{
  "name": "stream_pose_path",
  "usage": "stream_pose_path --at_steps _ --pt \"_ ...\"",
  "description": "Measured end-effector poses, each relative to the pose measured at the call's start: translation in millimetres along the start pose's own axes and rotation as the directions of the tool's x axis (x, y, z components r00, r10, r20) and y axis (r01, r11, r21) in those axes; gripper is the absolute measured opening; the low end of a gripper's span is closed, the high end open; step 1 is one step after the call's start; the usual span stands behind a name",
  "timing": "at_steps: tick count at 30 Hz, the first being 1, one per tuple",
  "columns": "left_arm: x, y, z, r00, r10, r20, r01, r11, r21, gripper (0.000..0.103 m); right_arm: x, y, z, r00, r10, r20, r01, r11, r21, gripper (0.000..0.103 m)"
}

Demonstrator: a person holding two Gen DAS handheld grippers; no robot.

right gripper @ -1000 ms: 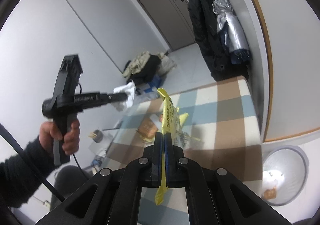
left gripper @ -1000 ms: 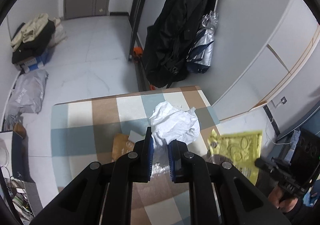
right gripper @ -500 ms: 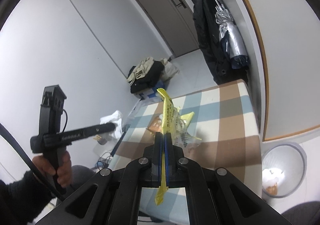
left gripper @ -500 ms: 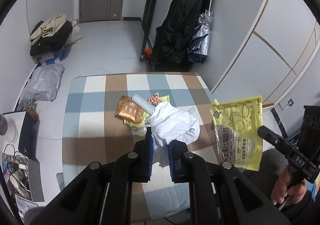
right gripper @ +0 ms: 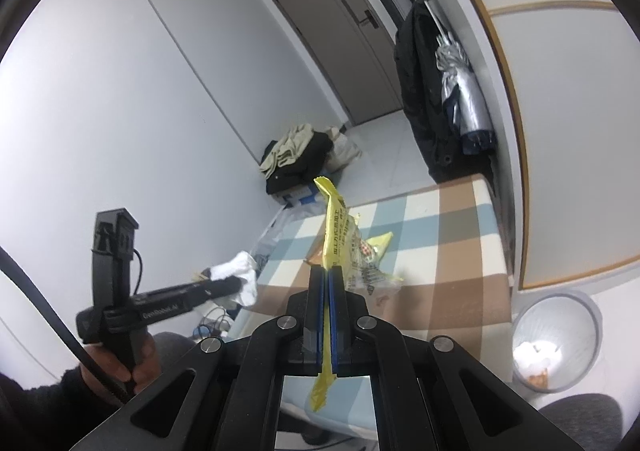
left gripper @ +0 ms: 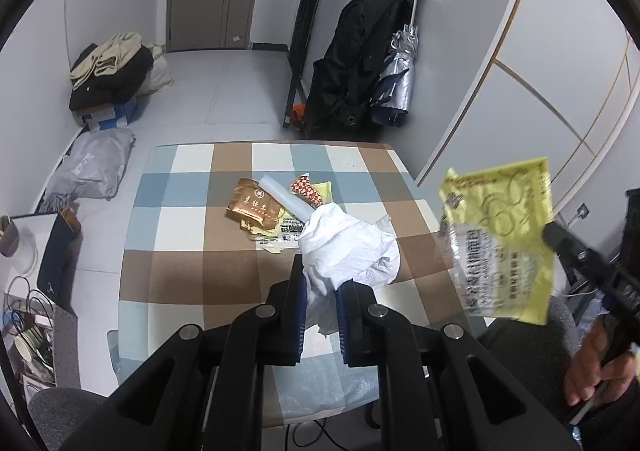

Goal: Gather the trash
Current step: 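Carry the tissue and yellow bag over the white trash bin, then open the right gripper to drop the yellow bag into the bin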

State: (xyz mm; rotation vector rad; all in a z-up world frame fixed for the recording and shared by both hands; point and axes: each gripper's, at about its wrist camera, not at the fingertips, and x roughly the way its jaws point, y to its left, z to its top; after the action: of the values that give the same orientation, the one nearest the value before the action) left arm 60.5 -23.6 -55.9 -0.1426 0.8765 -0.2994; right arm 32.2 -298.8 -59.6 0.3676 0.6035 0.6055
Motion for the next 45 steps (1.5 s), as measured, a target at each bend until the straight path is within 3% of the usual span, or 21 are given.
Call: stream_pose_path --at_steps 7,16,21,26,37,45 --pt "4 -38 13 0.999 -0.052 0.006 0.052 0.997 0.049 0.009 -42 -11 18 0.998 -0.023 0.05 0.024 1.0 -0.017 0.002" --pt "26 -112 38 0.988 -0.157 -0.015 0.157 0.979 0.13 0.009 -106 -55 30 0.981 -0.153 0.117 0.151 0.988 0.027 0.002" --pt "50 -154 46 0.975 -0.209 -0.075 0.219 0.963 0.156 0.009 -136 -92 24 0.962 -0.251 0.109 0.243 0.967 0.081 0.002" --pt "88 -198 45 0.957 -0.227 -0.183 0.261 0.947 0.19 0.009 -150 -137 7 0.939 -0.337 0.069 0.322 0.931 0.17 0.002" --pt "166 -233 40 0.906 -0.226 -0.358 0.284 0.951 0.12 0.009 -106 -231 -30 0.9 -0.413 -0.139 0.436 0.844 0.314 0.002" --pt "199 -226 37 0.88 -0.217 -0.423 0.274 0.959 0.078 0.009 -36 -278 -45 0.902 -0.342 -0.265 0.421 0.832 0.36 0.002"
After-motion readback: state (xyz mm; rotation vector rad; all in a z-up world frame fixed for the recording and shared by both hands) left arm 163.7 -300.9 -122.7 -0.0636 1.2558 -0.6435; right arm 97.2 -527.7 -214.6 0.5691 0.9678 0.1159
